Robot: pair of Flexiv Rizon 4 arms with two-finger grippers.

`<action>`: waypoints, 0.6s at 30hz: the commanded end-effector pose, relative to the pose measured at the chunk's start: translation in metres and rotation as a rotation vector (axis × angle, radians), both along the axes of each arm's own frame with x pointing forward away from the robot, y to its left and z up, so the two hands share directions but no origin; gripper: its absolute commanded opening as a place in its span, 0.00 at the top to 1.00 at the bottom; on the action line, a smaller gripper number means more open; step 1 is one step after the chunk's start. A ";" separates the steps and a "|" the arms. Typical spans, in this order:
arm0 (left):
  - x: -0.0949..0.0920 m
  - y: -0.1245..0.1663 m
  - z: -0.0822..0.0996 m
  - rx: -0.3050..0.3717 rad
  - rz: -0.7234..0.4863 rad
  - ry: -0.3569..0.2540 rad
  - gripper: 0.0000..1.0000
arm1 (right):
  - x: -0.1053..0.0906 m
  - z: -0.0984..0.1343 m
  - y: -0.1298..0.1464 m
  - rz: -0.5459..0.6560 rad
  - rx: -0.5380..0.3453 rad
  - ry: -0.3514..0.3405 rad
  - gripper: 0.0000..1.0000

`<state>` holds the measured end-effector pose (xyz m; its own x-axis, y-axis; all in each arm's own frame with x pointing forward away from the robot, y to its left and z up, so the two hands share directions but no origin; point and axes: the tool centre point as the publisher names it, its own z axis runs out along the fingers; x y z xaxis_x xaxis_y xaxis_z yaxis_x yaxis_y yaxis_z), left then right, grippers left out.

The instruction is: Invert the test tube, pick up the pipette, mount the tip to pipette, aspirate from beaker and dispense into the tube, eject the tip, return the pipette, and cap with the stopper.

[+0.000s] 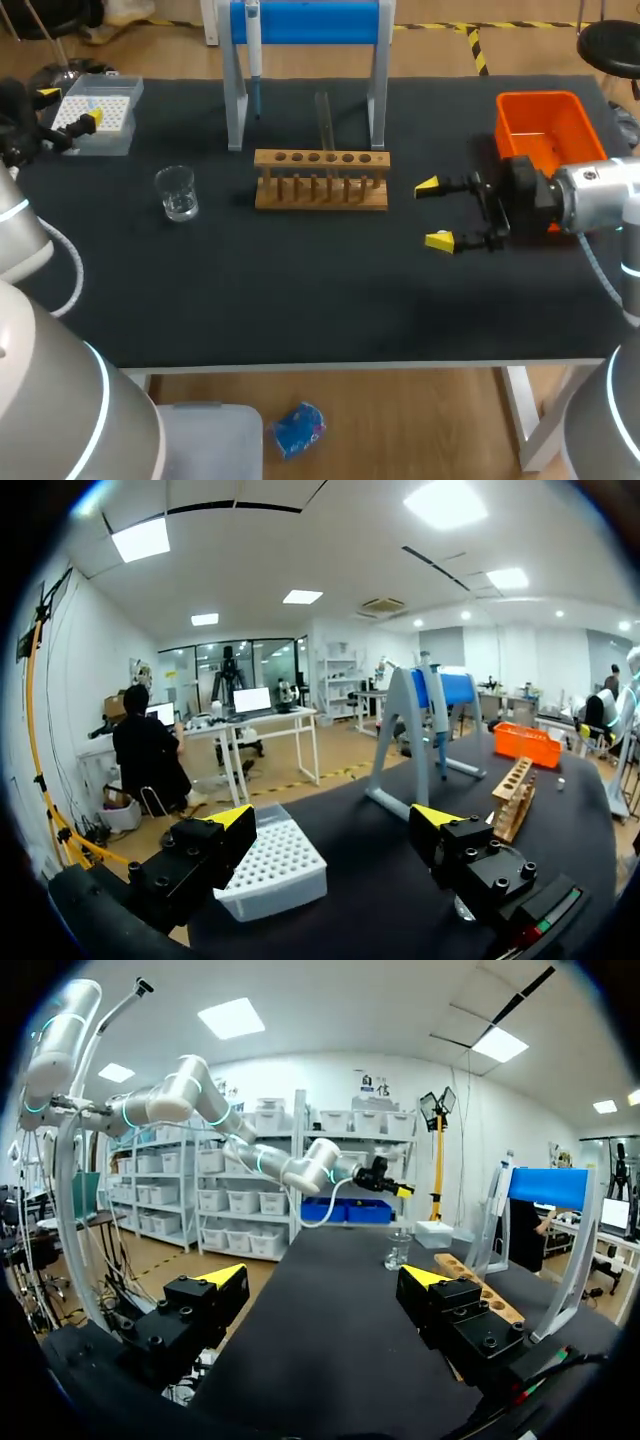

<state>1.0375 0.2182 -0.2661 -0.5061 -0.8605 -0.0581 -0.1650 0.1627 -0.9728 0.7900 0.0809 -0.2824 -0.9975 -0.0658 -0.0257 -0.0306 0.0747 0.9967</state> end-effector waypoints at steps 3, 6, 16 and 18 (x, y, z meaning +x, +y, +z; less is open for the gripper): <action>0.017 0.013 -0.008 0.031 -0.043 0.001 0.00 | -0.005 -0.002 -0.002 0.004 0.041 -0.012 0.00; 0.022 0.018 -0.011 0.046 -0.050 0.009 0.00 | -0.006 -0.001 -0.003 0.014 0.055 -0.015 0.00; 0.047 0.037 -0.027 0.060 -0.037 0.083 0.00 | -0.006 -0.001 -0.003 0.014 0.055 -0.015 0.00; 0.053 0.041 -0.033 0.077 -0.028 0.108 0.00 | -0.006 -0.001 -0.003 0.014 0.055 -0.015 0.00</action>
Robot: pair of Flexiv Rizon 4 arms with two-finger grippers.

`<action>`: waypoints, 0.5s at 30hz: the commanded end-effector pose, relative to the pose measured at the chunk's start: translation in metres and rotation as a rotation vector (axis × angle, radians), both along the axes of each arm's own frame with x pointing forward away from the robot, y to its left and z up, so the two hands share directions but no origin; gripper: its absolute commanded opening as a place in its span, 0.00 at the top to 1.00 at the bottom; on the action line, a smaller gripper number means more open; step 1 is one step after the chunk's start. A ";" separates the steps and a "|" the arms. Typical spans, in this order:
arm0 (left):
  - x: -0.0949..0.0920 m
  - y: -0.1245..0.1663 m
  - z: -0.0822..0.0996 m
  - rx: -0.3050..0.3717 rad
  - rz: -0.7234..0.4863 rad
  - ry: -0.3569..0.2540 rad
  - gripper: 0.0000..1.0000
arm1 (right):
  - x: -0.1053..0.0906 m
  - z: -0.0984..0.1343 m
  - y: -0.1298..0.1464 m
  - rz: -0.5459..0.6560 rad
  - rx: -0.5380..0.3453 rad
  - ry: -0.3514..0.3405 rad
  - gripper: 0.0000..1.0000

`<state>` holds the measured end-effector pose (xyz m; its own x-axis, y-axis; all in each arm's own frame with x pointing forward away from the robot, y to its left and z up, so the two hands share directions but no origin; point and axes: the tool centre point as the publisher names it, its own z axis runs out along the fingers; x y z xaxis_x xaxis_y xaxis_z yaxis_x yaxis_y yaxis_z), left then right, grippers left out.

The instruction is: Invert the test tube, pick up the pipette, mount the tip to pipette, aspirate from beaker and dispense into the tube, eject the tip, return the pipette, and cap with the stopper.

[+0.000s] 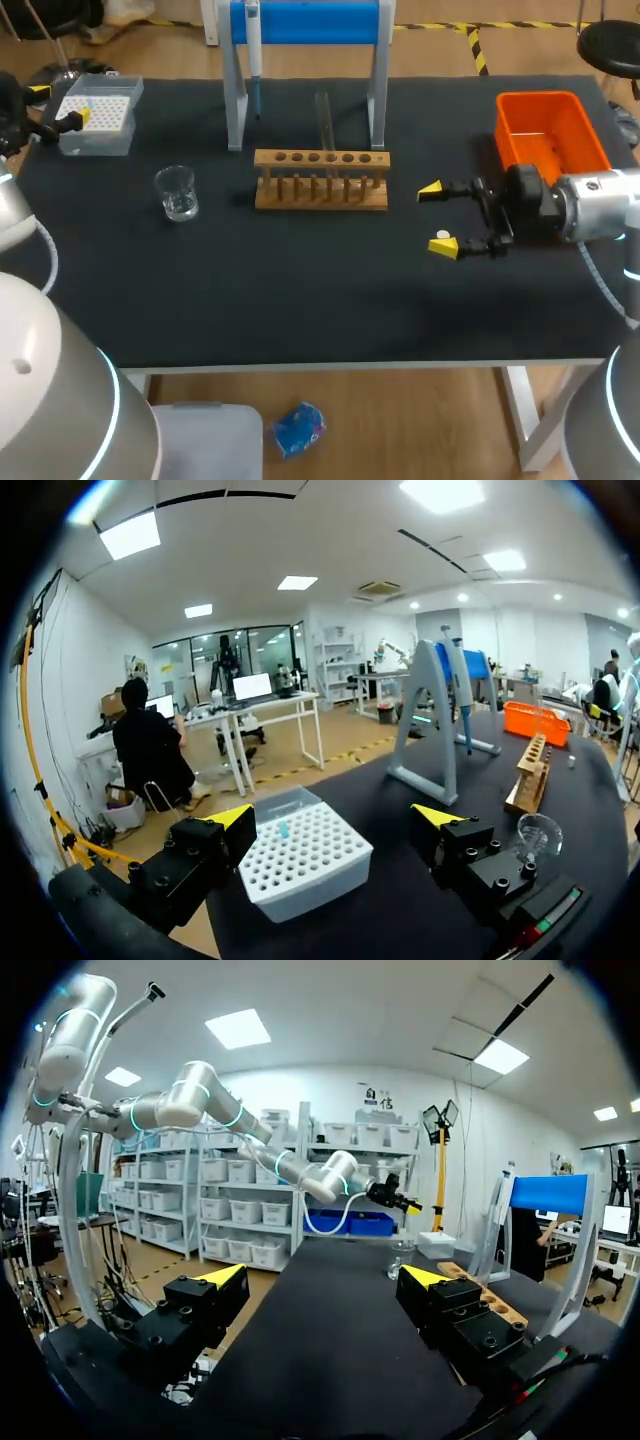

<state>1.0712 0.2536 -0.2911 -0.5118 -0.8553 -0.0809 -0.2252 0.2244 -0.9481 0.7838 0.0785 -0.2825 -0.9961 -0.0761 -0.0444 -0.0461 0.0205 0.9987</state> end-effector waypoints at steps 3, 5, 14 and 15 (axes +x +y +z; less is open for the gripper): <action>0.028 0.009 -0.016 0.011 -0.007 0.079 0.00 | 0.000 -0.001 -0.001 0.002 0.001 0.000 0.00; 0.033 0.009 -0.019 0.003 -0.004 0.095 0.00 | 0.000 -0.001 -0.001 0.002 0.001 0.000 0.00; 0.052 0.010 -0.035 0.016 0.021 0.154 0.05 | 0.000 -0.001 -0.001 0.002 0.001 0.000 0.00; 0.054 0.010 -0.036 0.015 0.023 0.159 0.06 | 0.000 -0.001 -0.001 0.002 0.001 0.000 0.00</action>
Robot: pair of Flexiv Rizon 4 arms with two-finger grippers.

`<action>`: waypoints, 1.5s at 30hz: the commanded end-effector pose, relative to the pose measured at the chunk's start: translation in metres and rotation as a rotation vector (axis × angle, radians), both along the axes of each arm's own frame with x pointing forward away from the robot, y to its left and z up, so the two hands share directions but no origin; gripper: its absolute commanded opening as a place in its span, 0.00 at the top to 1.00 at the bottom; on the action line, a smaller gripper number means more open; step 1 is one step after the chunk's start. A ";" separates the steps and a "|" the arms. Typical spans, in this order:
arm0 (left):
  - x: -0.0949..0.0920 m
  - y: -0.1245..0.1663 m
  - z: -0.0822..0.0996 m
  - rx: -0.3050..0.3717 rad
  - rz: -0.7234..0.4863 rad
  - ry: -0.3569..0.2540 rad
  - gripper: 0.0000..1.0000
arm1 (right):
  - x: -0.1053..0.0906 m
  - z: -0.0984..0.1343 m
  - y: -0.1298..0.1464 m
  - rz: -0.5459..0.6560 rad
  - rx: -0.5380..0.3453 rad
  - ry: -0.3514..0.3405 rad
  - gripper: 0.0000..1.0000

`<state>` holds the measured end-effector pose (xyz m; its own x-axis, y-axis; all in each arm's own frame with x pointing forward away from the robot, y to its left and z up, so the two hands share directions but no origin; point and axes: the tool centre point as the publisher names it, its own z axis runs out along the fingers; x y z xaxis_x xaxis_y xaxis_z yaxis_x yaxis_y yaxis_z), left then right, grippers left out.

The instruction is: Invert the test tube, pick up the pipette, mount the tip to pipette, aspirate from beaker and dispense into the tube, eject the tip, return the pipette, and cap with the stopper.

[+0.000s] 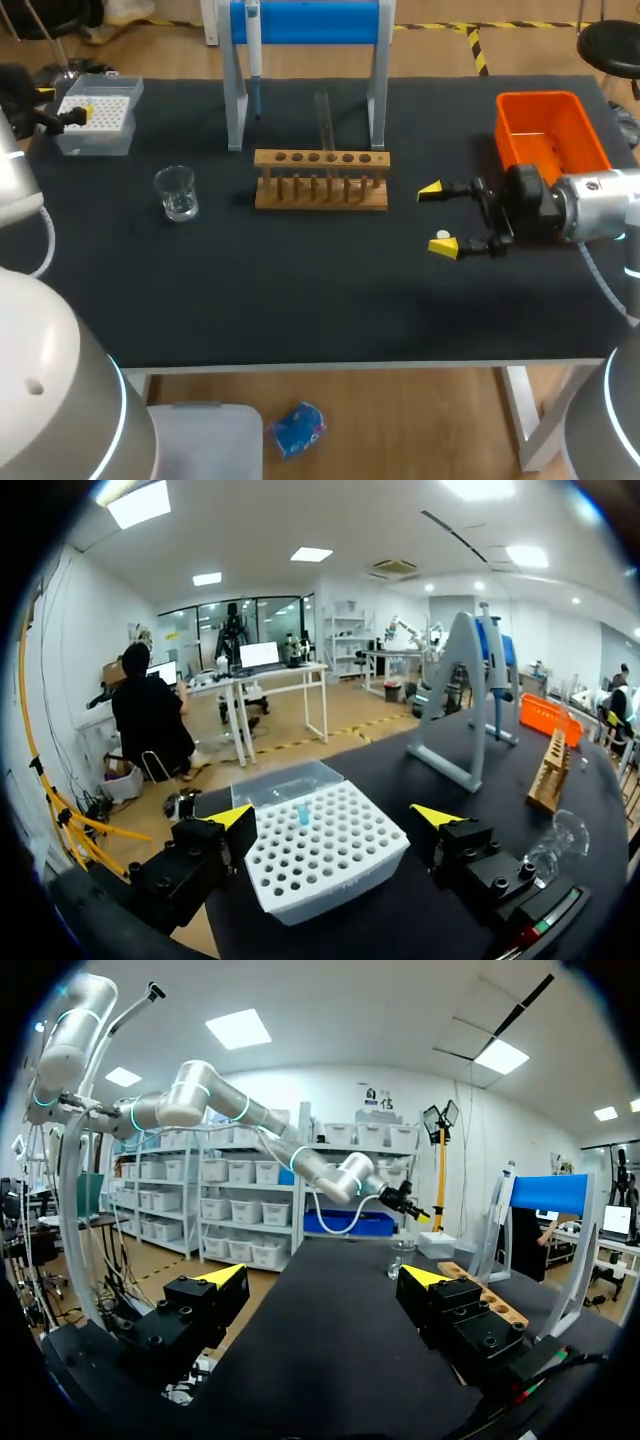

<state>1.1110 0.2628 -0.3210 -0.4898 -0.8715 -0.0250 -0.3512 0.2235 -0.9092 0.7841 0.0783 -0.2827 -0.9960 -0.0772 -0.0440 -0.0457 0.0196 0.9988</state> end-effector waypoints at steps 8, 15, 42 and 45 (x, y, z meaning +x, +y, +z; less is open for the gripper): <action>0.031 -0.001 -0.020 0.023 -0.007 0.064 0.16 | 0.000 0.000 0.000 0.001 0.000 -0.001 0.00; 0.041 -0.003 -0.027 0.033 -0.008 0.081 0.26 | 0.000 0.000 0.000 0.001 0.000 -0.001 0.00; 0.062 -0.002 -0.040 0.042 0.005 0.109 0.63 | 0.000 0.000 0.000 0.001 0.000 -0.001 0.00; 0.062 -0.002 -0.040 0.040 0.006 0.110 0.68 | 0.000 0.000 0.000 0.001 0.000 -0.001 0.00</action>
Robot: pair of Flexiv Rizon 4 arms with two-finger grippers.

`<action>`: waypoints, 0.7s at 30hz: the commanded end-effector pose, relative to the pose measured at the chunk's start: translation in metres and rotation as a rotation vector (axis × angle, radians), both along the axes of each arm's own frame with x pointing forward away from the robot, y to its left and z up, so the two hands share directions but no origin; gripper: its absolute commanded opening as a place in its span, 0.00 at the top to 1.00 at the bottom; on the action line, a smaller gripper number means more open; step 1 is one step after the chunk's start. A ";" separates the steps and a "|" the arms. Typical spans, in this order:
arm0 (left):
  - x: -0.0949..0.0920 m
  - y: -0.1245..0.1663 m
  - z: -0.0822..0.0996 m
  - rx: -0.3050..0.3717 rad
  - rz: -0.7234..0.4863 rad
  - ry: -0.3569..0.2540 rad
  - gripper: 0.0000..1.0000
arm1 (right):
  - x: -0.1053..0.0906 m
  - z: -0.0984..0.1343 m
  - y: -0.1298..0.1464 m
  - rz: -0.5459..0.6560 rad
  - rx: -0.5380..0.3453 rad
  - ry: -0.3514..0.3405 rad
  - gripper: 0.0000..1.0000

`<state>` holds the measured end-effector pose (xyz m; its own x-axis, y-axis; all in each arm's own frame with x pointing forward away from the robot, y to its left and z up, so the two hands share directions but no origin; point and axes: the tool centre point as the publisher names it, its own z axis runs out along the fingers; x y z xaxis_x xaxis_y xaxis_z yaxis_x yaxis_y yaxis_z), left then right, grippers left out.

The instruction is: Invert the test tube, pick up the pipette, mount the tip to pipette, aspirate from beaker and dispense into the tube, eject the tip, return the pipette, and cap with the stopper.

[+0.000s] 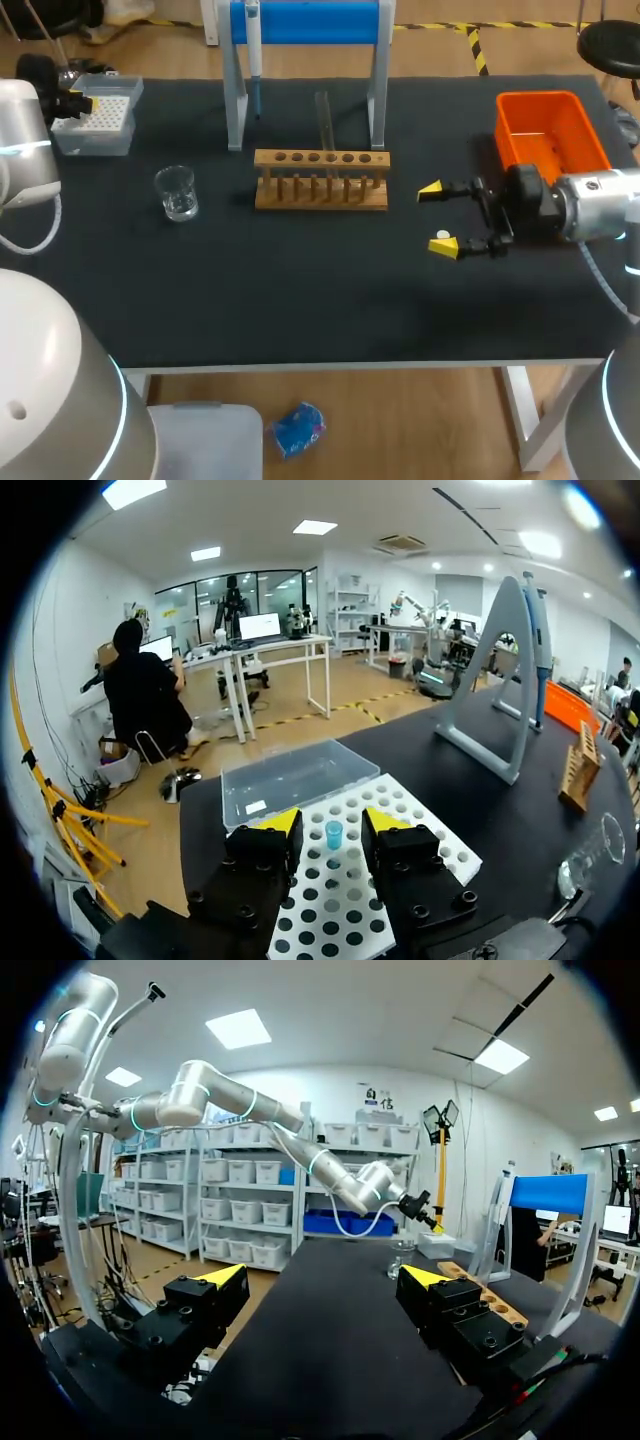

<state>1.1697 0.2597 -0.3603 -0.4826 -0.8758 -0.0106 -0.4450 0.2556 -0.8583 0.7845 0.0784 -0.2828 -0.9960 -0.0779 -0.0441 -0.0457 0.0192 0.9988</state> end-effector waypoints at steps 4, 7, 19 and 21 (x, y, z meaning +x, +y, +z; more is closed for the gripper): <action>0.003 0.002 -0.001 -0.004 -0.002 0.008 0.74 | -0.001 0.000 -0.001 0.000 0.000 0.000 0.00; 0.002 0.001 -0.001 -0.007 -0.003 0.009 0.74 | -0.001 0.000 -0.001 0.000 0.000 0.000 0.00; 0.000 0.000 -0.005 -0.013 -0.006 0.023 0.85 | -0.001 0.000 -0.001 0.000 0.000 0.000 0.00; 0.000 0.001 -0.006 -0.013 -0.005 0.024 0.85 | -0.001 0.000 -0.001 0.000 0.000 0.000 0.00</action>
